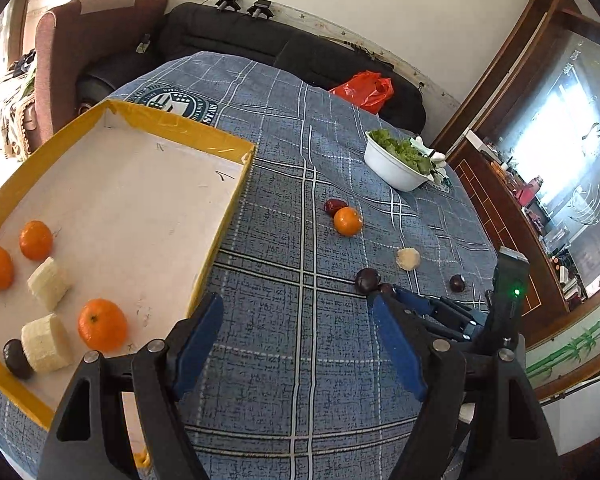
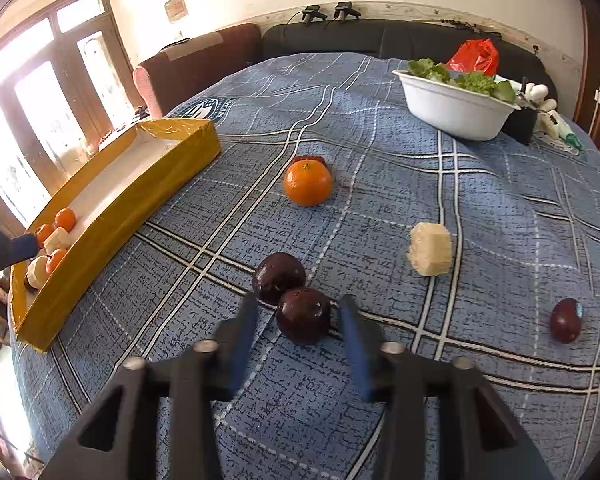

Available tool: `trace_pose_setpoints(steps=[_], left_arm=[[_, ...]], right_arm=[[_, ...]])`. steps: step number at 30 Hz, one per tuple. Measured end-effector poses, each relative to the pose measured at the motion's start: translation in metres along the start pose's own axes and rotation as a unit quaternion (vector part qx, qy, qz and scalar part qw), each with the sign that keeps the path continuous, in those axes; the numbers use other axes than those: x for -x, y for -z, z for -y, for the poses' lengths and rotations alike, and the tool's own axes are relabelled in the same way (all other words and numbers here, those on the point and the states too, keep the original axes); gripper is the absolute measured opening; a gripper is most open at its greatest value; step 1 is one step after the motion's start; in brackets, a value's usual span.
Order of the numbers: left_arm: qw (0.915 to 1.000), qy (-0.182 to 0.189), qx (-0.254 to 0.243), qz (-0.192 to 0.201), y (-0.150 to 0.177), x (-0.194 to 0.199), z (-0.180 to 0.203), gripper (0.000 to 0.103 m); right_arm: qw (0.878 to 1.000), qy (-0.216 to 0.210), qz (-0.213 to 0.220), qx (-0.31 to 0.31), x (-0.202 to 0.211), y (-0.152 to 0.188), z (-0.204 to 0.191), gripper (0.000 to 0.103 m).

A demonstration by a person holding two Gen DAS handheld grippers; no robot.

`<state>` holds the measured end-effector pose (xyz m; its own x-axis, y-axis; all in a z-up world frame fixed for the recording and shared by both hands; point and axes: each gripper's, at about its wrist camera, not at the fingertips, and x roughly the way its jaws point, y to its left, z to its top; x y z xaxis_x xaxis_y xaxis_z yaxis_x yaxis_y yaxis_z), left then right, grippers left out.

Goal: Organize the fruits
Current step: 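Grasp a dark plum with the right gripper while the left gripper grasps another plum, then lower both plums into the yellow tray and open both grippers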

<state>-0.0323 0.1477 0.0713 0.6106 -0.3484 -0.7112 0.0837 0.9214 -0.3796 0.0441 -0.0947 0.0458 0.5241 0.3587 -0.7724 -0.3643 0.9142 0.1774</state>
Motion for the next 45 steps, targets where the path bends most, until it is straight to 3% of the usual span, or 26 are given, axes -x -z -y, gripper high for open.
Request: trace_pose_setpoints(steps=[2, 10, 16, 19, 20, 21, 22, 28, 35, 40, 45], left_arm=[[0.9999, -0.001, -0.010, -0.010, -0.004, -0.018, 0.008, 0.077], [0.9949, 0.008, -0.070, -0.073, 0.002, -0.095, 0.050, 0.076], [0.9883, -0.002, -0.135, -0.071, 0.005, -0.129, 0.080, 0.069], [0.9832, -0.023, -0.169, -0.064, 0.006, -0.138, 0.091, 0.051], [0.9810, -0.030, -0.181, -0.064, 0.008, -0.140, 0.094, 0.035], [0.9794, -0.033, -0.189, -0.062, 0.009, -0.140, 0.096, 0.025], [0.9794, -0.027, -0.189, -0.065, 0.009, -0.140, 0.096, 0.026], [0.9870, -0.022, -0.152, -0.048, 0.010, -0.113, 0.079, 0.026], [0.9955, -0.050, -0.079, 0.016, 0.007, -0.025, 0.024, 0.026], [0.9923, -0.108, -0.021, 0.057, 0.008, 0.032, -0.039, 0.026], [0.9858, -0.146, 0.048, 0.068, 0.013, 0.056, -0.099, 0.027]], right_arm=[[1.000, -0.011, 0.007, -0.011, 0.002, 0.001, 0.005, 0.029], [0.996, -0.002, 0.030, -0.083, 0.025, 0.005, 0.040, 0.028], [0.988, 0.007, 0.045, -0.146, 0.036, 0.006, 0.073, 0.028], [0.987, 0.007, 0.046, -0.156, 0.036, 0.004, 0.079, 0.028], [0.987, 0.008, 0.046, -0.156, 0.036, 0.003, 0.078, 0.028], [0.987, 0.009, 0.046, -0.155, 0.036, 0.003, 0.078, 0.028], [0.987, 0.010, 0.045, -0.154, 0.035, 0.003, 0.077, 0.028], [0.987, 0.010, 0.051, -0.150, 0.033, 0.002, 0.075, 0.028], [0.988, 0.026, 0.065, -0.134, 0.036, 0.003, 0.067, 0.028], [0.986, 0.064, 0.073, -0.132, 0.039, -0.001, 0.056, 0.028], [0.991, 0.014, 0.075, -0.113, 0.046, -0.014, 0.008, 0.029]])
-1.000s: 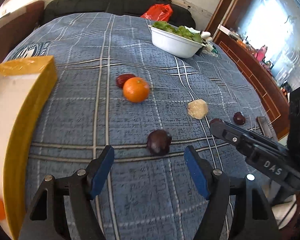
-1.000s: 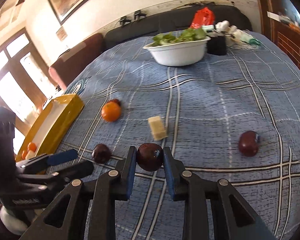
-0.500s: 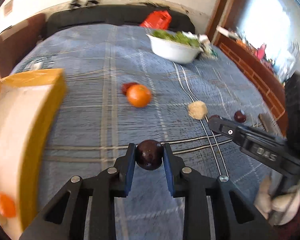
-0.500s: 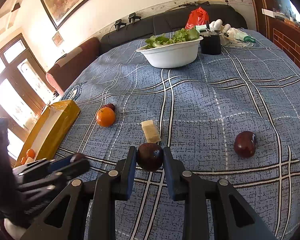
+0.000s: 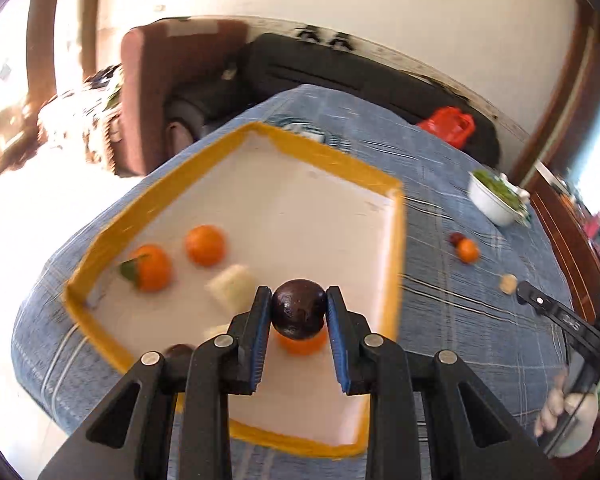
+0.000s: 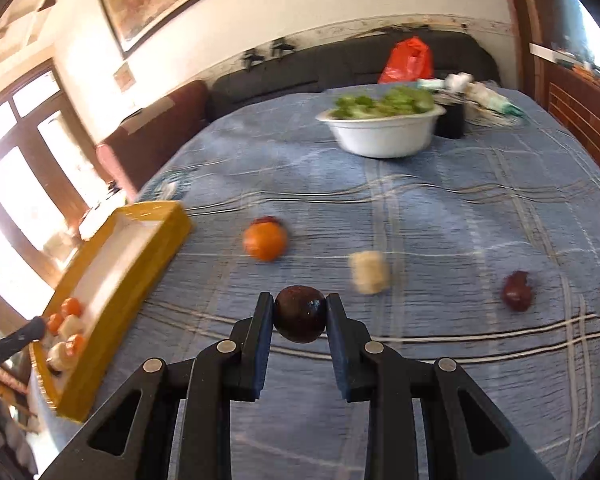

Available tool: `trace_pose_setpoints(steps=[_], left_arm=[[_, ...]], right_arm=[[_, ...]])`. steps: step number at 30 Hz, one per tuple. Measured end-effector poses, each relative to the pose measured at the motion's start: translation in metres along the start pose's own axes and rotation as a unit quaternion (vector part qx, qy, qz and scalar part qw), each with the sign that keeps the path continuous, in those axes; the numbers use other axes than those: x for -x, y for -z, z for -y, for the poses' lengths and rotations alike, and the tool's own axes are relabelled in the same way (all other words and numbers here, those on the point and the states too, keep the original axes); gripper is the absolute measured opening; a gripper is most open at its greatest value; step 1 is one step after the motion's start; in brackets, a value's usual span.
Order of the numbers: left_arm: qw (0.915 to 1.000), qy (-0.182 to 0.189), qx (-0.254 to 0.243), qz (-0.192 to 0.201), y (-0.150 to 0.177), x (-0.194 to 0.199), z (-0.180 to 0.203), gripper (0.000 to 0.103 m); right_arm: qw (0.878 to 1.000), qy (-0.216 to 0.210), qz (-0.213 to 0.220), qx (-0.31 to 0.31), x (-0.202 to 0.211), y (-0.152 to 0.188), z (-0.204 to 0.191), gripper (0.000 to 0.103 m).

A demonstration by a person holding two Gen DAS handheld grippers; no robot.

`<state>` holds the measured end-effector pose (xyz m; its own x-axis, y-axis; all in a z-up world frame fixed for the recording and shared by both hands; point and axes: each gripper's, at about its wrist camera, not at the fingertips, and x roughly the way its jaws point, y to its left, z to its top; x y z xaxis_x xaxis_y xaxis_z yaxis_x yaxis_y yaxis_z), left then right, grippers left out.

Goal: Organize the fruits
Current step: 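Lower both plums into the yellow tray and open both grippers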

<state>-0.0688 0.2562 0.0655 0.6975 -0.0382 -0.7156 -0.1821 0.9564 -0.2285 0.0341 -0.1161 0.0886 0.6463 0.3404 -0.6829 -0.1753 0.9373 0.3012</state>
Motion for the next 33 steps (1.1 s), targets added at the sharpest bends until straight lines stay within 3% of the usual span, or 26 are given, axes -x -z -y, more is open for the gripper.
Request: trace_pose_setpoints(steps=[9, 17, 19, 21, 23, 28, 30, 33], left_arm=[[0.9980, -0.033, 0.053, -0.006, 0.003, -0.014, -0.062, 0.027], [0.9972, -0.034, 0.066, -0.008, 0.002, -0.019, -0.086, 0.028], [0.9969, -0.029, 0.073, -0.003, 0.001, -0.015, -0.091, 0.036], [0.9960, -0.028, 0.085, 0.009, -0.001, -0.007, -0.097, 0.052], [0.9943, -0.030, 0.099, 0.024, -0.002, 0.003, -0.103, 0.059], [0.9906, -0.017, 0.131, 0.034, -0.003, 0.015, -0.115, 0.066], [0.9898, -0.031, 0.134, 0.038, -0.004, 0.020, -0.113, 0.074], [0.9873, -0.035, 0.146, 0.051, -0.005, 0.032, -0.114, 0.075]], right_arm=[[0.990, -0.073, -0.045, 0.114, -0.030, -0.002, -0.141, 0.030], [0.976, -0.092, -0.102, 0.167, -0.083, 0.012, -0.214, 0.030], [0.973, -0.091, -0.114, 0.177, -0.094, 0.016, -0.225, 0.030], [0.971, -0.089, -0.123, 0.183, -0.103, 0.019, -0.232, 0.030], [0.969, -0.086, -0.133, 0.188, -0.112, 0.023, -0.237, 0.030], [0.966, -0.068, -0.138, 0.207, -0.121, 0.029, -0.247, 0.032], [0.966, -0.086, -0.142, 0.200, -0.117, 0.028, -0.246, 0.032], [0.969, -0.094, -0.127, 0.190, -0.103, 0.023, -0.244, 0.032]])
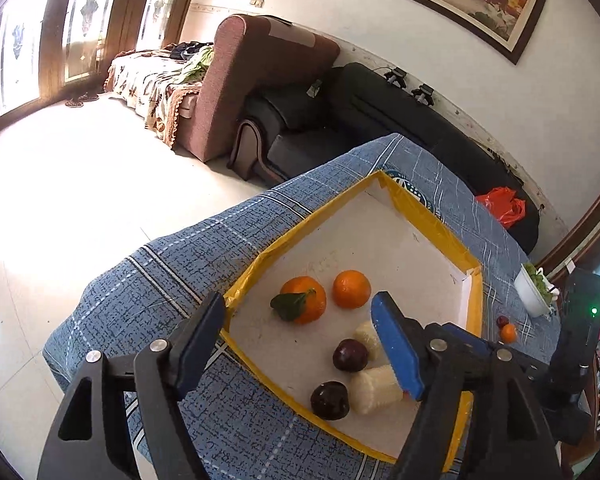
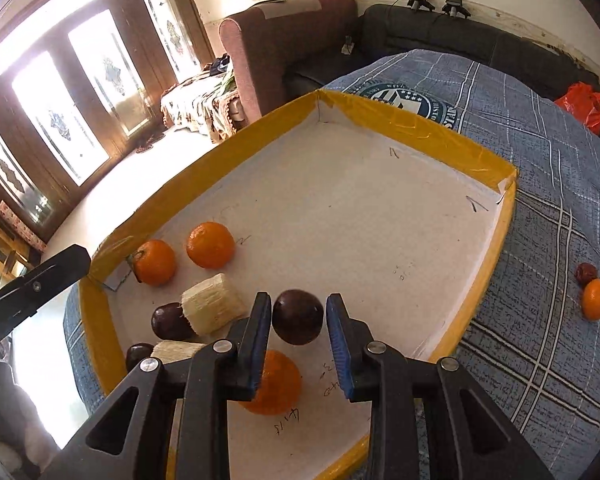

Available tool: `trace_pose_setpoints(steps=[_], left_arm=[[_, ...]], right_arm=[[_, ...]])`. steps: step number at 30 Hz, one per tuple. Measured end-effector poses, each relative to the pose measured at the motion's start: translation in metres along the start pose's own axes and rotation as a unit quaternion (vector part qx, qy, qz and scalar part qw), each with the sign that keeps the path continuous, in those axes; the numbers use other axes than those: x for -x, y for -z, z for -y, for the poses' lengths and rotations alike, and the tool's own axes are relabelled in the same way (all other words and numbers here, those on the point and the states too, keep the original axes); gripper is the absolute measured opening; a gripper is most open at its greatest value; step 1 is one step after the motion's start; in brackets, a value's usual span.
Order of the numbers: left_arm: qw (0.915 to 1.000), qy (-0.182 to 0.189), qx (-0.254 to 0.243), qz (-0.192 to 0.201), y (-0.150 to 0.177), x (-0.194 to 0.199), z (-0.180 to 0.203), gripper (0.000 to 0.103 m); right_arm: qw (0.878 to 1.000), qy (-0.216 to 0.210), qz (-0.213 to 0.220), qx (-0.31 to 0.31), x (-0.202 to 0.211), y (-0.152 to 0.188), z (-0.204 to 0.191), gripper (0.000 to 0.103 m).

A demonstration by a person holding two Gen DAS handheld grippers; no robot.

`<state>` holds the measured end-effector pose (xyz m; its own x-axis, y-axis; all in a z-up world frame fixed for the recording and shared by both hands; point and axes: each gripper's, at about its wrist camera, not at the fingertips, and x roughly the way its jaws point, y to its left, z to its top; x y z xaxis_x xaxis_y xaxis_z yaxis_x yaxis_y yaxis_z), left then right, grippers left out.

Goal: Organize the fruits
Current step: 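Lower both plums into the yellow tray and open both grippers, then withdraw from the tray and grasp a cream cube with the right gripper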

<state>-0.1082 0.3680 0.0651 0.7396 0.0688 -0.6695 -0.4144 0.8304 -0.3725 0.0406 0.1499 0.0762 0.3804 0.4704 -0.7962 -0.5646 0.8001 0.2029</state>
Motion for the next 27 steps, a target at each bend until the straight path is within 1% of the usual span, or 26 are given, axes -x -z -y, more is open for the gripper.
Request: trace_pose_setpoints(steps=[2, 4, 5, 6, 8, 11, 14, 16, 20, 22, 24, 27], left_arm=[[0.9999, 0.002, 0.005, 0.012, -0.001, 0.009, 0.000, 0.076], [0.9998, 0.007, 0.008, 0.019, 0.001, 0.018, 0.002, 0.077], [0.9997, 0.014, 0.009, 0.019, 0.002, 0.021, 0.005, 0.078], [0.9997, 0.018, 0.008, 0.017, 0.003, 0.022, 0.009, 0.078], [0.9995, 0.027, 0.001, 0.013, 0.007, 0.025, 0.017, 0.078], [0.9990, 0.040, -0.018, 0.007, 0.013, 0.029, 0.034, 0.078], [0.9981, 0.050, -0.036, 0.000, 0.019, 0.031, 0.051, 0.078], [0.9972, 0.057, -0.048, -0.007, 0.026, 0.031, 0.062, 0.079], [0.9932, 0.082, -0.076, -0.032, 0.039, 0.022, 0.096, 0.080], [0.9897, 0.097, -0.094, -0.048, 0.049, 0.018, 0.113, 0.080], [0.9860, 0.106, -0.112, -0.061, 0.059, 0.015, 0.129, 0.080], [0.9803, 0.115, -0.142, -0.075, 0.070, 0.013, 0.150, 0.080]], right_arm=[[1.000, -0.004, 0.016, -0.008, 0.015, -0.001, 0.004, 0.032], [0.999, -0.003, 0.037, -0.018, 0.036, 0.001, 0.012, 0.036], [0.999, 0.002, 0.047, -0.022, 0.045, 0.003, 0.018, 0.039], [0.998, 0.010, 0.057, -0.029, 0.056, 0.006, 0.027, 0.043], [0.996, 0.022, 0.072, -0.047, 0.074, 0.015, 0.045, 0.047], [0.992, 0.042, 0.088, -0.083, 0.100, 0.034, 0.083, 0.048], [0.984, 0.073, 0.109, -0.121, 0.132, 0.065, 0.125, 0.048], [0.976, 0.101, 0.118, -0.151, 0.156, 0.088, 0.158, 0.047], [0.956, 0.153, 0.125, -0.217, 0.196, 0.128, 0.224, 0.048], [0.946, 0.165, 0.124, -0.250, 0.210, 0.147, 0.251, 0.048], [0.939, 0.174, 0.126, -0.270, 0.218, 0.161, 0.268, 0.049], [0.933, 0.175, 0.122, -0.288, 0.218, 0.172, 0.281, 0.049]])
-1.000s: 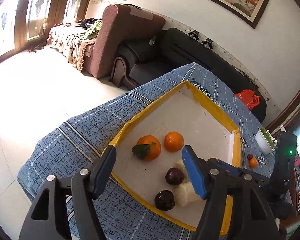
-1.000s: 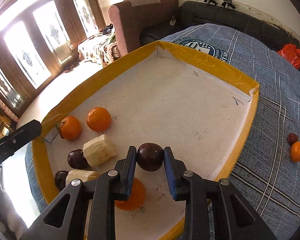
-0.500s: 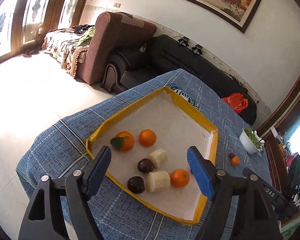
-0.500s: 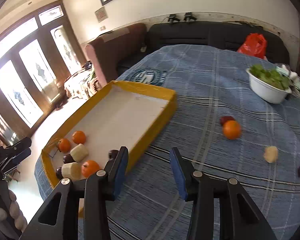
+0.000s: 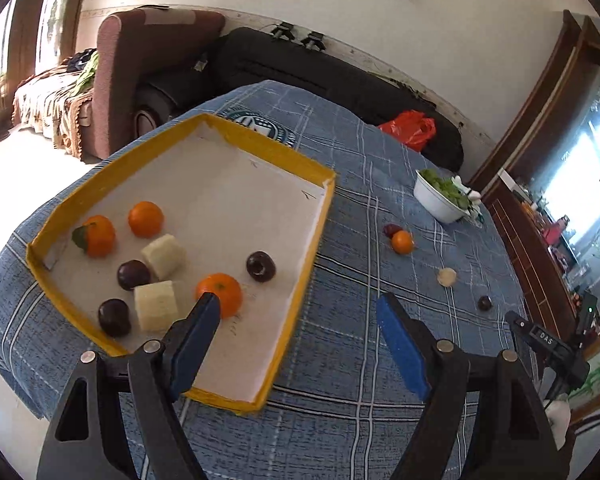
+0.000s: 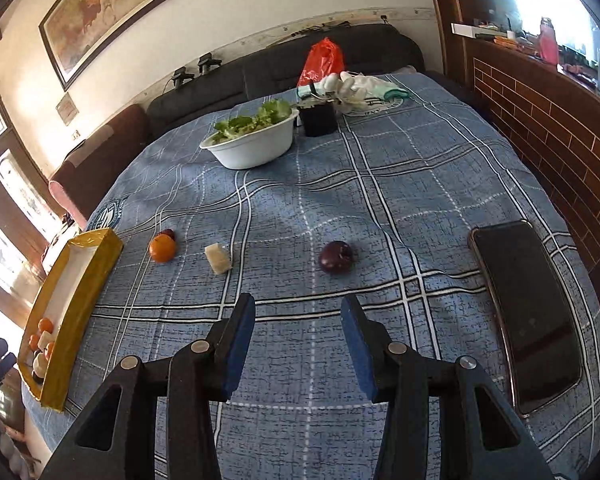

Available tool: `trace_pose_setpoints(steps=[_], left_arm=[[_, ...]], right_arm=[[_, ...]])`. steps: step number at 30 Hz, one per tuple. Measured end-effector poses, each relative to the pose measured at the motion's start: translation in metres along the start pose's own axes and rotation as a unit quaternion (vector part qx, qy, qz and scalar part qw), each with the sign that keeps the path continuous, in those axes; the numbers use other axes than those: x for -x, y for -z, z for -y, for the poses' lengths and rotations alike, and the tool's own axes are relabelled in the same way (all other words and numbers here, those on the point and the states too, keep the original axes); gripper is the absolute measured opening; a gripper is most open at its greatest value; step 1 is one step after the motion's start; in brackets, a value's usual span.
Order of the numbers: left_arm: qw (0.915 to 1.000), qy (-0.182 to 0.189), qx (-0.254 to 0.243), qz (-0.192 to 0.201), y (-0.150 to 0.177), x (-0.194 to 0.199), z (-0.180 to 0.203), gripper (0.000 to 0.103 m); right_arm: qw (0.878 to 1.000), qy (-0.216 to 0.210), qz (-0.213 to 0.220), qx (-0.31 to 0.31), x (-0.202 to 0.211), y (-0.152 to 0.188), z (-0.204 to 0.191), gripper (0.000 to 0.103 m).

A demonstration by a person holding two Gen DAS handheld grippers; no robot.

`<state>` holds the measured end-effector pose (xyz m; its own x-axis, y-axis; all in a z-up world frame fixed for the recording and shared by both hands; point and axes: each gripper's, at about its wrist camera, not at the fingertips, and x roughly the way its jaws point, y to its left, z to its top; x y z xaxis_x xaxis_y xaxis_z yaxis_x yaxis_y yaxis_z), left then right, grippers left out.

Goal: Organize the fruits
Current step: 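Withdraw from the tray and grasp a cream cube with the right gripper, then grasp an orange with the left gripper while the right gripper holds the cube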

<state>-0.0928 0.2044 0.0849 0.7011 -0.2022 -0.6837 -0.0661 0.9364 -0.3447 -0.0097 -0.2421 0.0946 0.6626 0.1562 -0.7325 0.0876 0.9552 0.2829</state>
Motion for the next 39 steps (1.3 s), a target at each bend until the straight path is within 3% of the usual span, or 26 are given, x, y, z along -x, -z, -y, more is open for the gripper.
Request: trace_pose_setpoints(steps=[6, 13, 20, 22, 23, 25, 30, 32, 37, 39], left_arm=[[0.9992, 0.012, -0.032, -0.023, 0.007, -0.010, 0.023, 0.080], [0.9977, 0.038, -0.030, -0.048, 0.002, -0.028, 0.032, 0.079], [0.9974, 0.034, -0.041, -0.049, -0.020, -0.057, 0.051, 0.079], [0.9968, 0.030, -0.046, -0.058, -0.026, -0.071, 0.059, 0.079], [0.9963, 0.029, -0.050, -0.064, -0.029, -0.081, 0.064, 0.079], [0.9953, 0.032, -0.058, -0.071, -0.033, -0.099, 0.076, 0.079], [0.9915, 0.052, -0.079, -0.090, -0.044, -0.152, 0.111, 0.079], [0.9900, 0.043, -0.098, -0.093, -0.046, -0.174, 0.126, 0.079], [0.9862, 0.018, -0.138, -0.090, -0.049, -0.216, 0.152, 0.069], [0.9839, 0.005, -0.154, -0.091, -0.047, -0.228, 0.159, 0.052]], right_arm=[[0.999, -0.026, -0.021, 0.006, -0.024, -0.002, -0.011, 0.049], [0.998, -0.044, -0.038, 0.040, -0.068, -0.016, -0.056, 0.049], [0.996, -0.030, -0.045, 0.075, -0.107, -0.026, -0.086, 0.048], [0.995, -0.033, -0.045, 0.078, -0.114, -0.026, -0.086, 0.044], [0.995, -0.031, -0.045, 0.081, -0.116, -0.026, -0.085, 0.031], [0.995, -0.025, -0.042, 0.089, -0.117, -0.025, -0.083, 0.022], [0.996, -0.051, -0.037, 0.059, -0.107, -0.028, -0.066, 0.021], [0.996, -0.060, -0.036, 0.048, -0.105, -0.031, -0.061, 0.021], [0.996, -0.073, -0.052, 0.022, -0.110, -0.035, -0.049, 0.021], [0.996, -0.075, -0.054, 0.018, -0.111, -0.036, -0.048, 0.021]])
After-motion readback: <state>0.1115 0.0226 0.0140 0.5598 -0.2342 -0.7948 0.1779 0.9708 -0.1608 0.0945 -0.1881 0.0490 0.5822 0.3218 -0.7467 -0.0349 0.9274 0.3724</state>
